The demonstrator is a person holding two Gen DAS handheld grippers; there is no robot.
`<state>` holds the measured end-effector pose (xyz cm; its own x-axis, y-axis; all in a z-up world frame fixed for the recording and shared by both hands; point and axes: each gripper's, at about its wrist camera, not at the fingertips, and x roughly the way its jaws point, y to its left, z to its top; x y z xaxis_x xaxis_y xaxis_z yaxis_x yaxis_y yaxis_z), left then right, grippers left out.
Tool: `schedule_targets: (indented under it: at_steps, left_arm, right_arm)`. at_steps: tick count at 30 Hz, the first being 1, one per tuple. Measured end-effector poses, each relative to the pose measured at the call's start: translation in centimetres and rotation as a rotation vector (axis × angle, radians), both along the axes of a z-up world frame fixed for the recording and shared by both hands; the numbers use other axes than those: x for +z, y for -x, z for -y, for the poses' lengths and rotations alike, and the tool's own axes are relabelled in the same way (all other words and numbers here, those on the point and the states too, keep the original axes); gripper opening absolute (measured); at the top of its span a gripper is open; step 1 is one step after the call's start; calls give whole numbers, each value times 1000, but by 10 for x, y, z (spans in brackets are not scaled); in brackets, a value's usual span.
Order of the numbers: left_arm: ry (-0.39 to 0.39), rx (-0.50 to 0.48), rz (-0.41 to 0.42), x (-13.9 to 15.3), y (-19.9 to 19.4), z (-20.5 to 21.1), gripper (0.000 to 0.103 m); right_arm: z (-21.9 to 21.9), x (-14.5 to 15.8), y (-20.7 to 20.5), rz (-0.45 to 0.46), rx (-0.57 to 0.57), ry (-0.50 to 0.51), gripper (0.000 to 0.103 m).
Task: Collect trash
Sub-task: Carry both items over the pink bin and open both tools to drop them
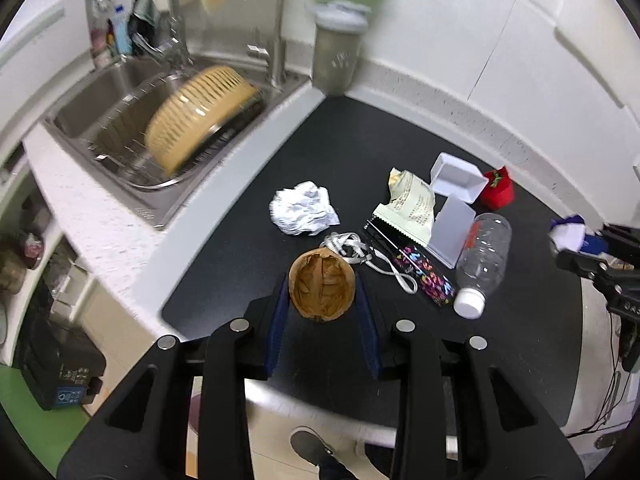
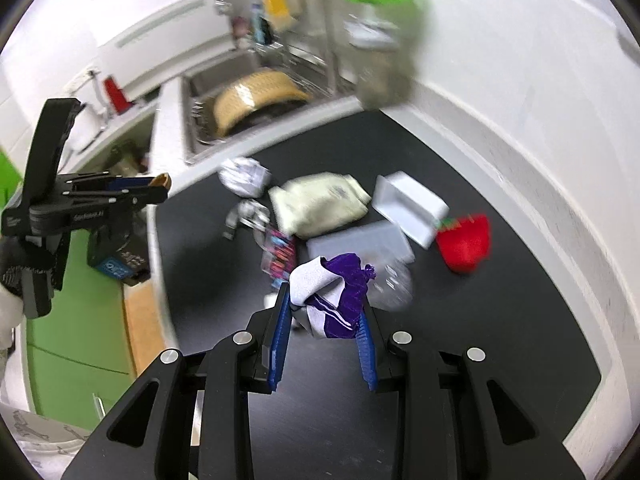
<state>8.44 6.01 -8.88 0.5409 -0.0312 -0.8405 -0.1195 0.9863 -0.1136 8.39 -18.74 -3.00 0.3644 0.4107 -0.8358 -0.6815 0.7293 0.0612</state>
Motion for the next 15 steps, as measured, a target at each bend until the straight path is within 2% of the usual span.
schedule_targets:
  at_steps: [5, 7, 11, 15]
  left_arm:
    - [-29, 71, 35, 22, 54, -21, 33]
    - [-40, 129, 35, 24, 84, -37, 33]
    - [-52, 242, 25, 17, 139, -67, 33]
    - [-34, 378, -6, -4, 199, -101, 33]
  right_arm:
    - [-54, 15, 29, 35, 146, -34, 29]
    - [-81, 15, 43, 37, 214, -47, 29]
    - [-140, 5, 77, 14, 362, -59, 29]
    - [-199, -14, 113, -32, 500, -71, 29]
